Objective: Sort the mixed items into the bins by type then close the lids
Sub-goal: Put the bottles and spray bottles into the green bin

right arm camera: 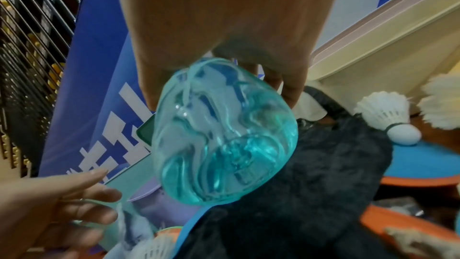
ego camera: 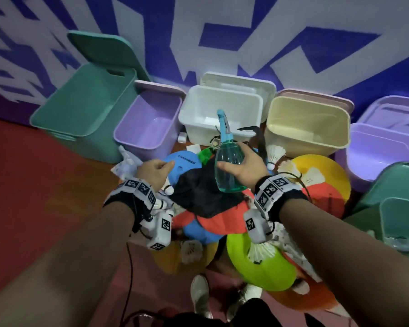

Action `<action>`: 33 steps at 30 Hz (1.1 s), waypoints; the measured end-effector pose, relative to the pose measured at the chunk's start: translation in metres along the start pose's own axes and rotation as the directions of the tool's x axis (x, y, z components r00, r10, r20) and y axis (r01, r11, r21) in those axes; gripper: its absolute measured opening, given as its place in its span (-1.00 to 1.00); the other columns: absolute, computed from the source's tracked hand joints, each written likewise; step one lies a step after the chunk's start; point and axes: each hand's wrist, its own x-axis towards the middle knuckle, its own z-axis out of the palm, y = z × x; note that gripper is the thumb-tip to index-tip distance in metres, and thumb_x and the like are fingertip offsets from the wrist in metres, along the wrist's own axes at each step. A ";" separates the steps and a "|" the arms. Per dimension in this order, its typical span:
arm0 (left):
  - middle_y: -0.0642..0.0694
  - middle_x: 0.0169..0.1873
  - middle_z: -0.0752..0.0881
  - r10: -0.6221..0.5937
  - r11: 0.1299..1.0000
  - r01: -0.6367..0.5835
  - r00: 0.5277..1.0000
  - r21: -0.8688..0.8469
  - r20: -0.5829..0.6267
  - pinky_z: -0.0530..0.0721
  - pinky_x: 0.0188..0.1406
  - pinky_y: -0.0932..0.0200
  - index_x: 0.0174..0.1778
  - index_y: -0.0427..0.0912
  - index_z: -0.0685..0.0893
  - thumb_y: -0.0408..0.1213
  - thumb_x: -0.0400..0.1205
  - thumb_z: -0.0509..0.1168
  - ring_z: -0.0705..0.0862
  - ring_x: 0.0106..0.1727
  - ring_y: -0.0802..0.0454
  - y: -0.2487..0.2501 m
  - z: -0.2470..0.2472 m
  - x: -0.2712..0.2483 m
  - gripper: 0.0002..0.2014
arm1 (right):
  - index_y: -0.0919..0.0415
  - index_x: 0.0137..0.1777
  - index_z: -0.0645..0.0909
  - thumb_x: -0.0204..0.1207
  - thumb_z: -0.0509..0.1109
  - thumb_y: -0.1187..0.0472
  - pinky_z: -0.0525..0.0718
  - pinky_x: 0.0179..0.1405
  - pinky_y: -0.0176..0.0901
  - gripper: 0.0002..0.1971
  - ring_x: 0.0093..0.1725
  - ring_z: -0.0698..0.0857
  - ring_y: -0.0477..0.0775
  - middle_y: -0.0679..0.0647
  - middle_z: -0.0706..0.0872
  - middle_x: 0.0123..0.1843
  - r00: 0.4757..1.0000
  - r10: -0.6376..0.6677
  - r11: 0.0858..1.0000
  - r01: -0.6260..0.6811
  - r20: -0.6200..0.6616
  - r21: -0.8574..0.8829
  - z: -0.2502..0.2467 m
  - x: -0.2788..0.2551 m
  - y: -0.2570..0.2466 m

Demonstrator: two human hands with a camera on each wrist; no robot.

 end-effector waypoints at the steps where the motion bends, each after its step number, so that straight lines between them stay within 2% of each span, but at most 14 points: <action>1: -0.30 -0.24 0.78 -0.008 0.999 0.008 1.000 0.038 0.002 0.66 0.00 -0.08 -0.17 -0.32 0.75 0.23 0.47 0.21 0.75 -0.09 -0.23 -0.011 -0.014 -0.001 -0.41 | 0.01 0.27 0.55 0.30 0.61 -0.02 0.61 0.21 -0.15 -0.46 0.09 0.70 -0.03 -0.08 0.74 0.08 1.000 -0.009 1.000 0.009 0.007 0.011 0.013 0.000 -0.007; 3: -0.28 -0.22 0.76 -0.026 0.995 0.024 0.999 0.094 0.019 0.56 -0.04 0.01 -0.14 -0.35 0.74 0.17 0.57 0.21 0.70 -0.08 -0.19 -0.024 -0.030 -0.004 -0.45 | 0.00 0.28 0.56 0.28 0.61 -0.04 0.63 0.24 -0.11 -0.43 0.11 0.71 -0.02 -0.06 0.76 0.11 1.000 -0.005 1.000 0.005 0.024 0.028 0.031 0.001 -0.012; 5: -0.30 -0.13 0.77 -0.048 0.988 0.042 0.998 0.146 0.033 0.53 0.01 0.04 -0.12 -0.34 0.74 0.14 0.62 0.22 0.69 0.01 -0.21 -0.040 -0.039 -0.005 -0.48 | 0.00 0.34 0.54 0.24 0.61 -0.09 0.62 0.27 -0.08 -0.35 0.14 0.71 -0.01 -0.05 0.75 0.14 0.999 0.001 1.000 -0.002 0.045 0.029 0.049 0.000 -0.018; 8: -0.23 0.05 0.78 -0.084 0.987 0.074 0.994 0.141 0.066 0.49 0.04 0.17 0.05 -0.26 0.78 0.06 0.62 0.29 0.69 0.14 -0.16 -0.063 -0.039 -0.005 -0.58 | -0.05 0.31 0.55 0.13 0.57 -0.21 0.65 0.27 0.04 -0.30 0.12 0.73 -0.01 -0.07 0.77 0.12 0.999 0.011 0.999 -0.013 0.049 0.045 0.065 -0.002 -0.022; 12: -0.18 0.07 0.78 -0.107 0.983 0.087 0.987 0.161 0.118 0.54 0.10 0.09 0.09 -0.19 0.78 0.14 0.58 0.30 0.70 0.14 -0.14 -0.082 -0.033 -0.004 -0.54 | -0.04 0.31 0.56 0.14 0.59 -0.21 0.65 0.28 0.06 -0.30 0.14 0.72 0.00 -0.06 0.76 0.14 0.998 0.038 0.998 -0.040 0.044 0.041 0.076 -0.004 -0.020; 15: -0.24 0.07 0.77 -0.095 0.989 0.086 0.993 0.124 0.071 0.52 0.06 0.13 0.14 -0.26 0.75 0.08 0.59 0.33 0.70 0.15 -0.16 -0.081 -0.027 -0.006 -0.54 | -0.04 0.30 0.55 0.03 0.52 -0.34 0.66 0.27 0.04 -0.20 0.14 0.72 -0.01 -0.07 0.76 0.13 0.998 0.054 0.998 -0.056 0.032 0.036 0.080 -0.006 -0.017; 17: -0.21 0.15 0.75 -0.087 0.993 0.084 0.995 0.079 0.039 0.54 0.18 0.12 0.23 -0.26 0.72 0.02 0.59 0.36 0.69 0.21 -0.14 -0.073 -0.025 -0.006 -0.55 | -0.06 0.28 0.56 0.04 0.51 -0.35 0.66 0.26 0.05 -0.23 0.13 0.72 -0.01 -0.08 0.76 0.11 0.997 0.063 0.998 -0.064 0.040 0.020 0.079 -0.009 -0.018; 19: -0.16 0.19 0.74 -0.052 0.997 0.050 0.998 0.050 0.044 0.55 0.25 0.10 0.23 -0.23 0.72 0.03 0.59 0.36 0.68 0.22 -0.09 -0.060 -0.024 -0.001 -0.56 | -0.07 0.25 0.56 0.10 0.55 -0.28 0.66 0.25 0.05 -0.31 0.11 0.72 -0.02 -0.10 0.76 0.09 0.997 0.071 0.997 -0.072 0.025 0.015 0.073 -0.013 -0.020; 23: -0.13 0.16 0.75 0.025 0.999 -0.028 0.996 0.033 0.082 0.54 0.22 0.13 0.20 -0.21 0.72 0.01 0.61 0.34 0.69 0.20 -0.09 -0.013 -0.012 0.008 -0.60 | -0.09 0.22 0.55 0.26 0.61 -0.09 0.64 0.26 -0.03 -0.47 0.11 0.71 -0.06 -0.13 0.75 0.08 0.997 0.075 0.997 -0.075 -0.033 0.018 0.046 -0.026 -0.026; 26: -0.20 0.06 0.78 0.114 0.991 -0.106 0.988 -0.086 0.099 0.56 0.09 0.18 0.12 -0.24 0.74 -0.09 0.60 0.39 0.72 0.13 -0.13 0.041 0.013 0.005 -0.69 | -0.06 0.29 0.52 0.30 0.61 -0.03 0.60 0.19 -0.20 -0.44 0.07 0.68 -0.11 -0.16 0.71 0.06 0.990 0.070 0.997 -0.067 -0.125 0.023 0.004 -0.043 -0.029; 28: -0.17 0.00 0.78 0.171 0.980 -0.155 0.977 -0.127 0.129 0.54 0.05 0.24 0.09 -0.24 0.75 -0.10 0.58 0.41 0.73 0.09 -0.09 0.072 0.031 -0.001 -0.70 | -0.02 0.31 0.54 0.31 0.61 0.00 0.61 0.22 -0.16 -0.43 0.07 0.69 -0.11 -0.13 0.72 0.07 0.980 0.070 0.997 -0.066 -0.187 0.028 -0.024 -0.053 -0.030; 31: -0.08 -0.09 0.76 0.285 0.957 -0.264 0.935 -0.120 0.210 0.50 0.01 0.29 0.05 -0.18 0.76 -0.07 0.60 0.38 0.68 -0.02 0.03 0.128 0.065 -0.018 -0.74 | 0.00 0.33 0.54 0.30 0.61 -0.05 0.58 0.31 -0.13 -0.40 0.12 0.66 -0.10 -0.12 0.71 0.13 0.952 0.081 0.997 -0.081 -0.295 0.014 -0.077 -0.077 -0.024; 33: -0.13 -0.06 0.78 0.356 0.933 -0.328 0.902 -0.151 0.243 0.53 0.02 0.27 0.05 -0.22 0.76 -0.08 0.61 0.37 0.71 0.02 -0.02 0.160 0.087 -0.032 -0.73 | 0.03 0.37 0.53 0.26 0.62 -0.08 0.57 0.31 -0.14 -0.33 0.16 0.66 -0.08 -0.08 0.71 0.17 0.933 0.104 0.995 -0.094 -0.346 0.045 -0.108 -0.094 -0.019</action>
